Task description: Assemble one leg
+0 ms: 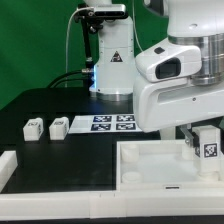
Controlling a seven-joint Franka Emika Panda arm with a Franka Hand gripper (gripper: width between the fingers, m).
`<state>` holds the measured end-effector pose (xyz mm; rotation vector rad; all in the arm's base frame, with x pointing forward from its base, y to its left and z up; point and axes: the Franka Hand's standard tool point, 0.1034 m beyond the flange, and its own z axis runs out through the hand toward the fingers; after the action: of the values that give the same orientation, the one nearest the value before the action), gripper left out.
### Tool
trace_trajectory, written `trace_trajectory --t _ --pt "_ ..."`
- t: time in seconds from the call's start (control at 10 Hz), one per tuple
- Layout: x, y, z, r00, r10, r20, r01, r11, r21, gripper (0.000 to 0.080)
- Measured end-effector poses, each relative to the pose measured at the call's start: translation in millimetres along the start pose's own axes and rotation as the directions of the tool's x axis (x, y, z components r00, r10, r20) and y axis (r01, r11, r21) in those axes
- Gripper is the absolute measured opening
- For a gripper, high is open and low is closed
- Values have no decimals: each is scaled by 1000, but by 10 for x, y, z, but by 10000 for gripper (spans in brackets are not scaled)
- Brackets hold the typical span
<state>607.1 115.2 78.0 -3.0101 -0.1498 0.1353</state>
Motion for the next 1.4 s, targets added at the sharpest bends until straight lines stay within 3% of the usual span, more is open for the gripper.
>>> trace_trajectory --t 0.2,0.4,0.6,0.8,0.9,1.2,1.4 --pt "32 48 23 982 187 1 -187 982 12 295" --pt "110 65 14 901 434 14 -434 899 57 294" --pt "108 34 26 674 737 57 -739 671 68 294" --pt "111 -16 35 425 899 107 -905 420 67 294" --pt "121 -10 41 377 920 108 -926 372 67 294" --pt "134 -12 42 387 916 102 -922 381 76 294" --pt "108 -16 66 515 853 89 -857 509 82 528"
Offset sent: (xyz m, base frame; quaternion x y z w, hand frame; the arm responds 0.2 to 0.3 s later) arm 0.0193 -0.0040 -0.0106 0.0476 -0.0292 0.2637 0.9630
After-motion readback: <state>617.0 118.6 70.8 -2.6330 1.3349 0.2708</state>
